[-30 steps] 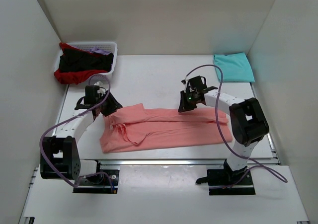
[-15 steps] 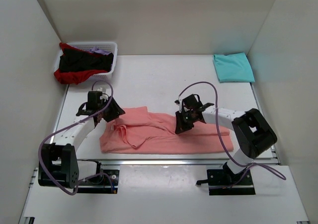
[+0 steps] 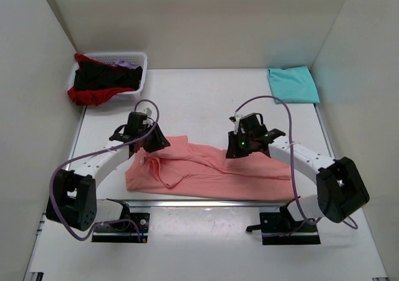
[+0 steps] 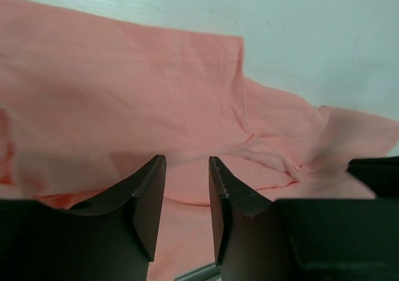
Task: Fold and stack the t-shirts
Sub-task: Rotate the tshirt 80 degrees
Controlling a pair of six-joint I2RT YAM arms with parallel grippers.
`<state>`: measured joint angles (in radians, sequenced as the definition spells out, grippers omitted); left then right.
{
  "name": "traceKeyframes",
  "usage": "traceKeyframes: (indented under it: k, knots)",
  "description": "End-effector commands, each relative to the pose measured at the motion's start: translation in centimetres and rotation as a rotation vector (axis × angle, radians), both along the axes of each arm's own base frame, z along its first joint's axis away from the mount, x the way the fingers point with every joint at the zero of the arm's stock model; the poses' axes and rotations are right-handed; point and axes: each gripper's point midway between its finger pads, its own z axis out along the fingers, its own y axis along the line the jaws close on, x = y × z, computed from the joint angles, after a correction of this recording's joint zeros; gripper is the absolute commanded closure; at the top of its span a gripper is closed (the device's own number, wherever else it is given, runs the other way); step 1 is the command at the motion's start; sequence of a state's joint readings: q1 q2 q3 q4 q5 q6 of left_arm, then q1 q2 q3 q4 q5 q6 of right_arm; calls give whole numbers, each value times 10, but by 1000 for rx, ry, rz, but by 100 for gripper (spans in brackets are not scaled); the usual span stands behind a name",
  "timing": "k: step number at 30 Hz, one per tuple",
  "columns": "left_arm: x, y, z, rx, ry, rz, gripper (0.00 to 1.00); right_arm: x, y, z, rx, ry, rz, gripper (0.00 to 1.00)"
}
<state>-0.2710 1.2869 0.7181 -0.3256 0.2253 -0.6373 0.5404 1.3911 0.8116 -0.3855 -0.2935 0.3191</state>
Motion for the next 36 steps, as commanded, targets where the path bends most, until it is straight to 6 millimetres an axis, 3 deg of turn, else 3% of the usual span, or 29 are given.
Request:
traceKeyframes:
  k: [1,5,7,8,12,14,15,16,18,19,20,21,22,23,24,25,26,27,29,30,31,33,36]
  knots:
    - [-5,-14,-9,45,56,-4,55,23,-42,16,-104,-74,-142,86]
    - [-16,-18,-47,101,191,14,59,15,-89,3,-219,-44,-256,85]
    - [-8,-24,-55,122,211,8,59,6,-105,-8,-253,0,-291,84]
    - [-11,-25,-68,148,251,-1,59,2,-113,-16,-266,30,-303,83]
    - [12,-45,-85,158,334,-34,60,-12,-119,-36,-268,143,-321,82]
    - [50,-62,-76,157,304,-47,60,-16,-118,-45,-287,199,-318,83]
    - [48,-64,-92,188,361,-69,62,-12,-116,-42,-276,188,-321,83]
    - [74,-77,-77,166,309,-76,62,-9,-113,-43,-278,197,-314,83]
    - [115,-101,-77,164,296,-117,63,-1,-108,-42,-256,193,-315,83]
    - [112,-103,-99,186,363,-124,64,6,-103,-37,-235,186,-318,82]
    - [145,-118,-77,151,288,-123,65,13,-99,-34,-227,173,-311,82]
    - [166,-130,-74,142,270,-127,64,12,-95,-36,-230,196,-304,83]
    - [165,-129,-98,157,339,-126,66,18,-88,-36,-238,194,-290,82]
    - [196,-146,-71,105,262,-128,67,23,-83,-31,-225,187,-284,83]
    - [216,-152,-68,86,244,-119,68,23,-74,-33,-205,208,-280,83]
    - [217,-152,-96,78,311,-94,71,24,-65,-34,-194,211,-272,82]
    - [238,-165,-64,0,235,-103,73,25,-56,-31,-165,202,-254,83]
    - [248,-170,-68,-61,236,-81,75,22,-41,-35,-150,214,-220,83]
    - [260,-179,-78,-168,237,-71,75,21,-19,-38,-102,240,-192,84]
    - [253,-174,-100,-182,292,-61,76,14,-9,-43,-108,263,-156,83]
    - [265,-187,-81,-253,222,-73,77,8,3,-48,-104,291,-128,84]
    - [272,-185,-84,-316,209,-46,77,8,27,-47,-67,286,-78,84]
    - [301,-198,-74,-460,155,-35,74,7,65,-49,4,301,-7,85]
